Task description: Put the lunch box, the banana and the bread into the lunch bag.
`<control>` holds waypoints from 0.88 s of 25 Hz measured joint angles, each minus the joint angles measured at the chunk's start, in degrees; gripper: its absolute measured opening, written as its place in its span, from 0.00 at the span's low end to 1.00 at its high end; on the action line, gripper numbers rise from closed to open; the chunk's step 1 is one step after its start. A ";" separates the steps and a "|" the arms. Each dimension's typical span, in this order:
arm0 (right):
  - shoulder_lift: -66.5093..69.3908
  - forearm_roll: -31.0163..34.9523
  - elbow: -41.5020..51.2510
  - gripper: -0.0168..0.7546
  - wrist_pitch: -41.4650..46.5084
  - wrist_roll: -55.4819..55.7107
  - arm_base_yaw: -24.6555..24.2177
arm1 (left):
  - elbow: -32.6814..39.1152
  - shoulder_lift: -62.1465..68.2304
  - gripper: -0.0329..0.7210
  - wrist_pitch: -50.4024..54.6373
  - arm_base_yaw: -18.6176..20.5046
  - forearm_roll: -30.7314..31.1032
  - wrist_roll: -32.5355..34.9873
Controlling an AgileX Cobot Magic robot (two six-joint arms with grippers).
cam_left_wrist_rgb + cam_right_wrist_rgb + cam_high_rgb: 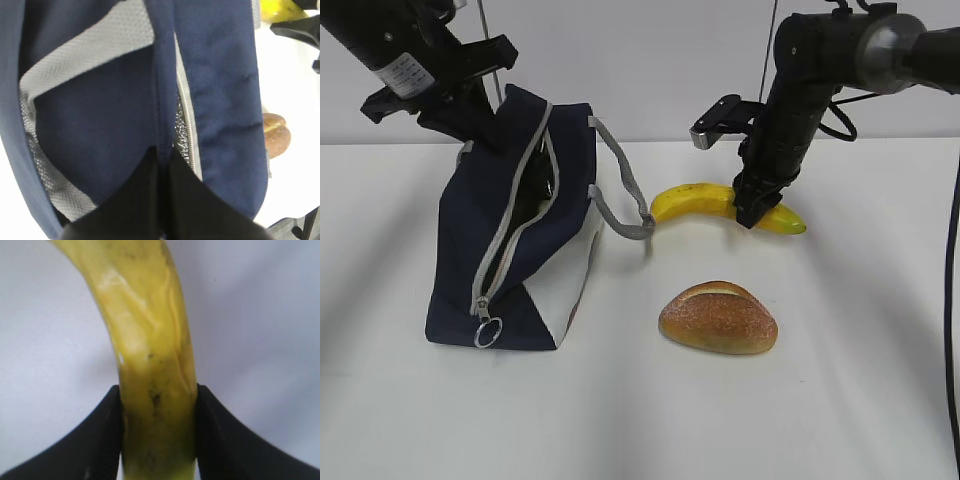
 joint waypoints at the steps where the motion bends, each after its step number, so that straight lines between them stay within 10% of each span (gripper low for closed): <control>1: -0.36 0.00 -0.12 0.39 0.61 0.00 -0.12 | 0.00 0.00 0.04 0.00 0.00 0.00 0.00; 14: -14.08 -1.05 -0.22 0.39 5.68 4.91 -4.10 | 0.00 0.00 0.04 0.47 0.00 0.00 0.00; 22: -23.28 11.03 -0.24 0.39 7.83 6.40 -3.95 | -0.05 0.00 0.04 0.53 0.00 -1.57 0.00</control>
